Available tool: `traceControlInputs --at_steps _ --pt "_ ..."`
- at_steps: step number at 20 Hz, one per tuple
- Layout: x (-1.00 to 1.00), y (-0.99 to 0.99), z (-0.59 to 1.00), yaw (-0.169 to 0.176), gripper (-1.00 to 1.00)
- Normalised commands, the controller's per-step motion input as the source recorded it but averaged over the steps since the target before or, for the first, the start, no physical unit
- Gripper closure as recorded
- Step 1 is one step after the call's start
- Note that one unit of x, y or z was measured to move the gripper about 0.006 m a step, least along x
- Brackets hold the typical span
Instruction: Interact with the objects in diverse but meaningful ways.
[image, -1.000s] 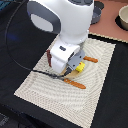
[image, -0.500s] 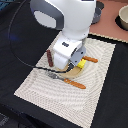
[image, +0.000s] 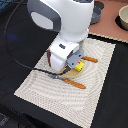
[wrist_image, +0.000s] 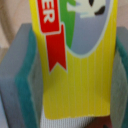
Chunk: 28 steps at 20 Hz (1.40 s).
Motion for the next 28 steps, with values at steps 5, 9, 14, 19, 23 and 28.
traceControlInputs --at_steps 5,9,14,19,23,28 --pt "-0.63 0.02 -0.25 -0.001 1.0" --pt "-0.41 0.26 0.09 0.005 -1.0" --pt "-0.23 0.49 0.73 0.0 -1.0" --pt "-0.09 0.59 0.97 0.0 -1.0" --pt "-0.01 0.6 1.0 -0.001 -1.0" --pt "0.0 0.54 0.84 0.0 -1.0"
